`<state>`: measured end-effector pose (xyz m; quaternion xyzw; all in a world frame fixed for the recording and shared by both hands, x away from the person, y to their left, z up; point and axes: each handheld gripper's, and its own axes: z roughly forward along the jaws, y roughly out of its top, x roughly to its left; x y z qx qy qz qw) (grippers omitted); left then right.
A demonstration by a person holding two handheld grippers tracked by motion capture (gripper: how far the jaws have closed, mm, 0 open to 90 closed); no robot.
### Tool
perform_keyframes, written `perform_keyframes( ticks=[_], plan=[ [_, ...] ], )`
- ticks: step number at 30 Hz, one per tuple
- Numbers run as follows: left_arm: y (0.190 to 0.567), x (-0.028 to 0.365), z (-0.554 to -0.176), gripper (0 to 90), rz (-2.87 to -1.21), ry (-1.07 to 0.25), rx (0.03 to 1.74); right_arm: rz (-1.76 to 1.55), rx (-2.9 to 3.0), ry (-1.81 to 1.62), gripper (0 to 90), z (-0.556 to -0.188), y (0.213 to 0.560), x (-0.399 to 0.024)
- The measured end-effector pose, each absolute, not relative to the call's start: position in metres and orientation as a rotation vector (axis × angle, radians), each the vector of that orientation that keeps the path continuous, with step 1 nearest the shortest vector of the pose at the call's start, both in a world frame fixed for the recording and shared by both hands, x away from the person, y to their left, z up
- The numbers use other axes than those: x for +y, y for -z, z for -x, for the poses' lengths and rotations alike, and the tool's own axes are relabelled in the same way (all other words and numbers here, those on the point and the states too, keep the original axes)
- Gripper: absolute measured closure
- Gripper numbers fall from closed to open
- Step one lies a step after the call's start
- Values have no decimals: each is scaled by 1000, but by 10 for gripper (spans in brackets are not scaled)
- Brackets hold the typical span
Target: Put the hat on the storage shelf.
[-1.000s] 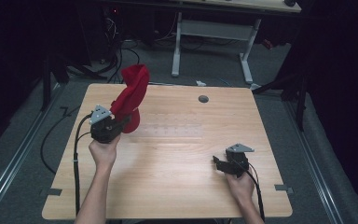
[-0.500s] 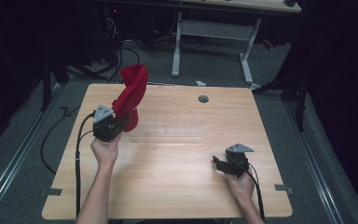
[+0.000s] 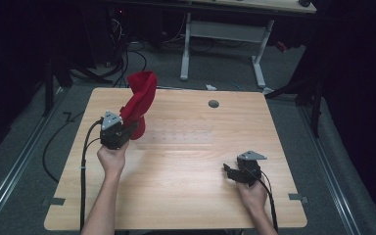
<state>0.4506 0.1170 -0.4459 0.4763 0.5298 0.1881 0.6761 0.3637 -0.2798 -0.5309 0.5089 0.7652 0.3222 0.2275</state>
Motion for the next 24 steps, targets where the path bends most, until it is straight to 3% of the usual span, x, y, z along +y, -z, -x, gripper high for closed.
perform_keyframes(
  ticks=[24],
  plan=[
    [472,117,-450,851,-1052,-385,1236,-1396,2113,-890,362,-364,531,-280]
  ],
)
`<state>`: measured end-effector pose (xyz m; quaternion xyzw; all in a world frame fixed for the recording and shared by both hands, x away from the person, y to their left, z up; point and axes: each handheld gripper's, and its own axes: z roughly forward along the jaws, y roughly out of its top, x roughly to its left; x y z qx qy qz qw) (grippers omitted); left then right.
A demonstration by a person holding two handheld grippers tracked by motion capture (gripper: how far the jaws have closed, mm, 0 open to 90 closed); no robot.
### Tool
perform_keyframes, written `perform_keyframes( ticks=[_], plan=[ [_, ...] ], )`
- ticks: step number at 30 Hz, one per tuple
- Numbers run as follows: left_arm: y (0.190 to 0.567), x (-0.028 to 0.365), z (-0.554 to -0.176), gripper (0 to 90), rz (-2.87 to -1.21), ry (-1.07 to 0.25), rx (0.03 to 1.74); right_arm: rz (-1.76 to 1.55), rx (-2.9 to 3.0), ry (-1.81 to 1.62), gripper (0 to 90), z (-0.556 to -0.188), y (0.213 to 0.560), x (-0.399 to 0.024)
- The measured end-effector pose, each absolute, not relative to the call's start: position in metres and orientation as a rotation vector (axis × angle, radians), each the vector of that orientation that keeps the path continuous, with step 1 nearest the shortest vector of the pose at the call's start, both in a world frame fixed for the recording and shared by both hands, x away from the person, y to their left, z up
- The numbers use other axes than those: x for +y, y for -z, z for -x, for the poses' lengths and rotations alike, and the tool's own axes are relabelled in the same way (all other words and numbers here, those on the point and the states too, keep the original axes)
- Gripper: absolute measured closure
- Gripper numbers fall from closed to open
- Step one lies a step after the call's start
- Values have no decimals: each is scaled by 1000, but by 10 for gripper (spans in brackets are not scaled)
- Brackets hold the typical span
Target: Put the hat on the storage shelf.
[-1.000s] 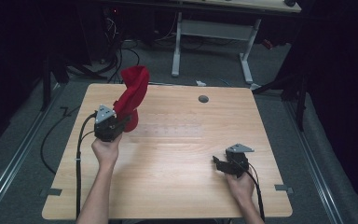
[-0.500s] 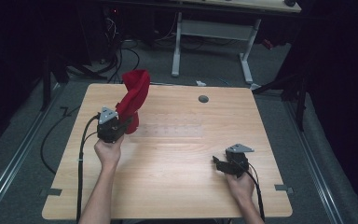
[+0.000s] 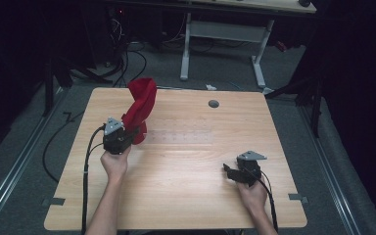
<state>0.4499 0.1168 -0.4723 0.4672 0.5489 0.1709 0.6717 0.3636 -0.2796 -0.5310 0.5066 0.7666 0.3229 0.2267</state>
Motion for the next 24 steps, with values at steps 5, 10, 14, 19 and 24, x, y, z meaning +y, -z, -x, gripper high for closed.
perform_keyframes(
  ticks=[5,10,14,19,24],
  plan=[
    [478,118,-444,820,-1083,-381,1258,-1395,2114,-889,362,-364,531,-280],
    [479,116,-440,745,-1110,-370,1265,-1395,2115,-890,362,-364,531,-280],
    [478,114,-438,648,-1125,-371,1280,-1396,2114,-890,362,-364,531,-280],
    [476,115,-434,476,-1147,-357,1297,-1395,2114,-890,362,-364,531,-280],
    [474,117,-426,377,-1181,-362,1301,-1395,2114,-890,362,-364,531,-280]
  ],
)
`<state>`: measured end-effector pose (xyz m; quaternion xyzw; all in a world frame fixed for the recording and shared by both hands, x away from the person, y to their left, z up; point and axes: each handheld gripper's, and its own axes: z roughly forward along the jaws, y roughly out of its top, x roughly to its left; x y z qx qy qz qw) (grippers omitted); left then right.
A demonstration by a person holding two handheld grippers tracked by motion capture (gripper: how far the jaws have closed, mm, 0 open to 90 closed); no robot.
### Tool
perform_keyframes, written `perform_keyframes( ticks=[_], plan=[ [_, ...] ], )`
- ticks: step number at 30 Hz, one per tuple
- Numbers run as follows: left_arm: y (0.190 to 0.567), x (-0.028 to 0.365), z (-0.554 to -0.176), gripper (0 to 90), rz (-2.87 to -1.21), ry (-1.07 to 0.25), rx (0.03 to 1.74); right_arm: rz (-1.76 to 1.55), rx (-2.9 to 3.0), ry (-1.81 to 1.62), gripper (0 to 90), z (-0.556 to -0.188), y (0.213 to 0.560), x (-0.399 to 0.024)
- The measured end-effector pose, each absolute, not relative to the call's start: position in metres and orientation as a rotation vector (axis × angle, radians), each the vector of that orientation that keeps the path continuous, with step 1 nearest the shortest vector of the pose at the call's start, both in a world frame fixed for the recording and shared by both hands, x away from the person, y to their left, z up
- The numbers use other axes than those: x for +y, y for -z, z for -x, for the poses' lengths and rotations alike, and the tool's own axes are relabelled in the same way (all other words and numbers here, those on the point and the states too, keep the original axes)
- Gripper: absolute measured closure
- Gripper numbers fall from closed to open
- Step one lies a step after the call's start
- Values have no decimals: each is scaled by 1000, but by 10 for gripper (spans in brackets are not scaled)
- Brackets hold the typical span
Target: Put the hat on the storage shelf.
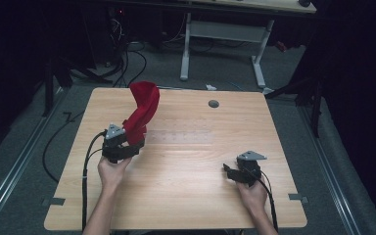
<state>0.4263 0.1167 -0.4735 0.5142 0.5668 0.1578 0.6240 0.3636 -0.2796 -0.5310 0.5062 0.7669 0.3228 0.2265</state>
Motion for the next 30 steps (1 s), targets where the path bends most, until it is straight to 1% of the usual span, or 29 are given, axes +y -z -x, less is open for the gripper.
perform_keyframes(
  ticks=[3,9,13,18,27,30],
  plan=[
    [472,120,-420,356,-1170,-357,1303,-1395,2114,-890,362,-364,531,-280],
    [472,128,-409,342,-1189,-376,1317,-1395,2114,-890,362,-364,531,-280],
    [470,132,-401,343,-1171,-366,1319,-1395,2114,-890,362,-364,531,-280],
    [476,134,-392,346,-1185,-373,1333,-1395,2114,-890,362,-364,531,-280],
    [483,133,-372,348,-1189,-348,1336,-1394,2113,-890,362,-364,531,-279],
    [484,129,-364,345,-1188,-314,1326,-1396,2113,-890,362,-364,531,-279]
  ],
)
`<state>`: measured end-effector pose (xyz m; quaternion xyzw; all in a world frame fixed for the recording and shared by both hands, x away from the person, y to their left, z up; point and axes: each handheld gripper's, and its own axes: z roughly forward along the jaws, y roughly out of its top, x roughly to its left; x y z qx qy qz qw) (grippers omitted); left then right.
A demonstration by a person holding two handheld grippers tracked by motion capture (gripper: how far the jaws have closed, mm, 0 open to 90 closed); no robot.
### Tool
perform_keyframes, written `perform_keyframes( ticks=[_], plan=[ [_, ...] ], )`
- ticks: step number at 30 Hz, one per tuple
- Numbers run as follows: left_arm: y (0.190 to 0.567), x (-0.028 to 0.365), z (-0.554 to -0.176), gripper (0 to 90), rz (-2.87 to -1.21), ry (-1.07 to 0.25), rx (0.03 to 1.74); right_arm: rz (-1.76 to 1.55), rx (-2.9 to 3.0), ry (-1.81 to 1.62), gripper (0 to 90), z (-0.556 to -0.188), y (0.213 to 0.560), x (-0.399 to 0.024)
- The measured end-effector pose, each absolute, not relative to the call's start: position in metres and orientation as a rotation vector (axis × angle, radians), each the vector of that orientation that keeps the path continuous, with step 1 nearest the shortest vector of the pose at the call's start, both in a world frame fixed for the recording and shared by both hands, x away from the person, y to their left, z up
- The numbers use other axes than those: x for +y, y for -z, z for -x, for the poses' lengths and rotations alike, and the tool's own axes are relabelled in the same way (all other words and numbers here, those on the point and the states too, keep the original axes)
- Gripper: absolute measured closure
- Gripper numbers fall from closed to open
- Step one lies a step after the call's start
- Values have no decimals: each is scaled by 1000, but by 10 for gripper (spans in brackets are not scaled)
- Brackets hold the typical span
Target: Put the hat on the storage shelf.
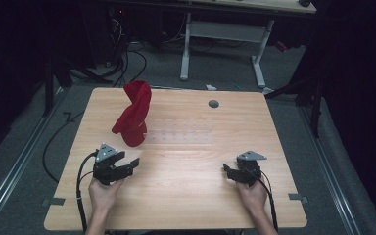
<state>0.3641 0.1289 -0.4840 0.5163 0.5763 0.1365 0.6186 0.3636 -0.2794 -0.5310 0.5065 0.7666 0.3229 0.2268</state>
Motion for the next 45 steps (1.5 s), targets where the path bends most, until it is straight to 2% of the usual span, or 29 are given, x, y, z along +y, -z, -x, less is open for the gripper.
perform_keyframes(
  ticks=[17,31,45],
  plan=[
    [506,91,-351,333,-1289,-256,1285,-1400,2109,-889,362,-364,531,-279],
    [537,62,-356,329,-1418,-336,1268,-1400,2109,-889,362,-364,531,-279],
    [546,55,-361,309,-1443,-390,1282,-1398,2111,-890,360,-363,531,-279]
  ],
)
